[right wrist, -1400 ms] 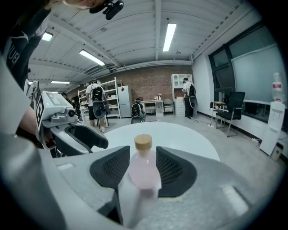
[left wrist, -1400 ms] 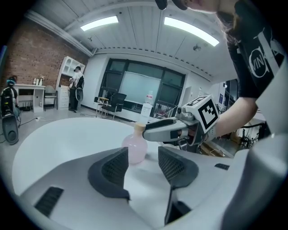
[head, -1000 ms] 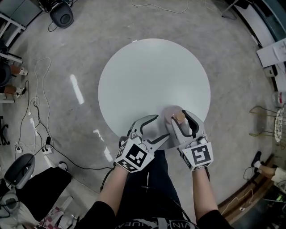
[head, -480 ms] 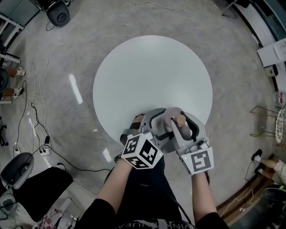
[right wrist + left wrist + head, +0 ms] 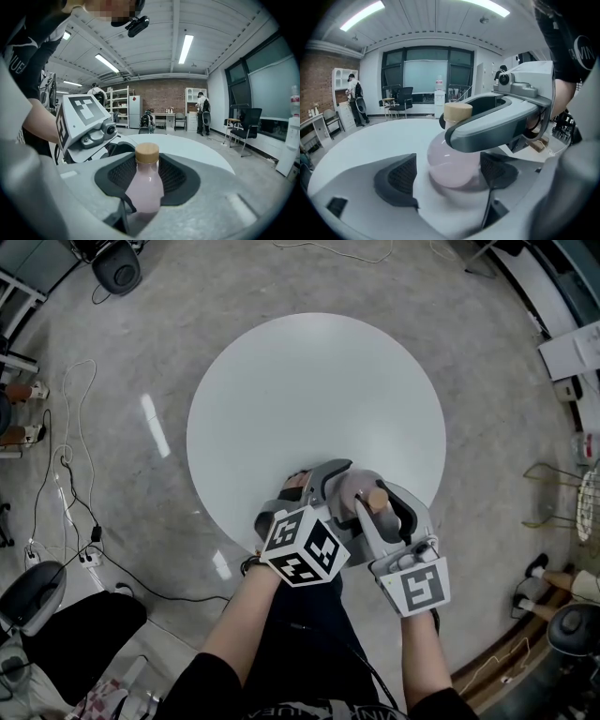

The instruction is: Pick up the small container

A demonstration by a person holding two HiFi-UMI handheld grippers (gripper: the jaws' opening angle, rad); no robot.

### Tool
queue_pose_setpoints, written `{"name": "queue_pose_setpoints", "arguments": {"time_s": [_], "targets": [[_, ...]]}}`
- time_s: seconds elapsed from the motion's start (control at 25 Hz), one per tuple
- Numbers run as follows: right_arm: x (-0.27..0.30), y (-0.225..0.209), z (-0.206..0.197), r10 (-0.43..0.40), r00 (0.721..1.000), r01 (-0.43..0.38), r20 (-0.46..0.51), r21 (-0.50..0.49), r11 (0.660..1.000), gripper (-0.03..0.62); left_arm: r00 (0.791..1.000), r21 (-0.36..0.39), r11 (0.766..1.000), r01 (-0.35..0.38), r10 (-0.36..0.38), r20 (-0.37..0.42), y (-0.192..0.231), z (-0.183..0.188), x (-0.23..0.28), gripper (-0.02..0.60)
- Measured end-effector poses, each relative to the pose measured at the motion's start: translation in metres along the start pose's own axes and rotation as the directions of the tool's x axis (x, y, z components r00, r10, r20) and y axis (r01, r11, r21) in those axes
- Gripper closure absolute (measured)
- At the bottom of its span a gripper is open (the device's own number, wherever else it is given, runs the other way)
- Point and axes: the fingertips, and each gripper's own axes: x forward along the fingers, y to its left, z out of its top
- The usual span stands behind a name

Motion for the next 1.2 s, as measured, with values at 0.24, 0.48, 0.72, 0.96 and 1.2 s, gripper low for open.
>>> {"name": "queue_pose_setpoints", "arguments": {"time_s": [0.24, 0.48, 0.72, 0.96, 1.2], "targets": [[0.000, -0.001, 0.001, 0.007, 1.000, -0.007, 0.001, -0.004, 1.000, 0.447, 0.999, 0.017, 0.999, 0.034, -0.034, 0.008, 0.001, 0.009, 0.003, 0.192], [-0.002, 0.000, 0.000, 0.013, 1.000, -0.013, 0.009, -0.001, 1.000, 0.447, 0.991, 0.092, 0.992, 0.089, -0.079, -0.111, -0.010, -0.004, 0.015, 0.192], [0.000, 0.003, 0.000, 0.039, 0.999, -0.039, 0.022, -0.007, 0.999, 0.450, 0.992, 0.103, 0.990, 0.092, -0.081, -0.101, -0.008, -0.004, 0.014, 0.193], [-0.002, 0.004, -0.001, 0.054, 0.998, -0.054, 0.027, -0.013, 0.998, 0.450, 0.991, 0.145, 0.985, 0.091, -0.075, -0.112, -0.010, -0.006, 0.015, 0.193], [-0.001, 0.010, 0.000, 0.065, 0.998, -0.065, 0.017, -0.025, 0.998, 0.450, 0.995, 0.131, 0.989, 0.072, -0.061, -0.083, -0.008, -0.006, 0.009, 0.196]]}}
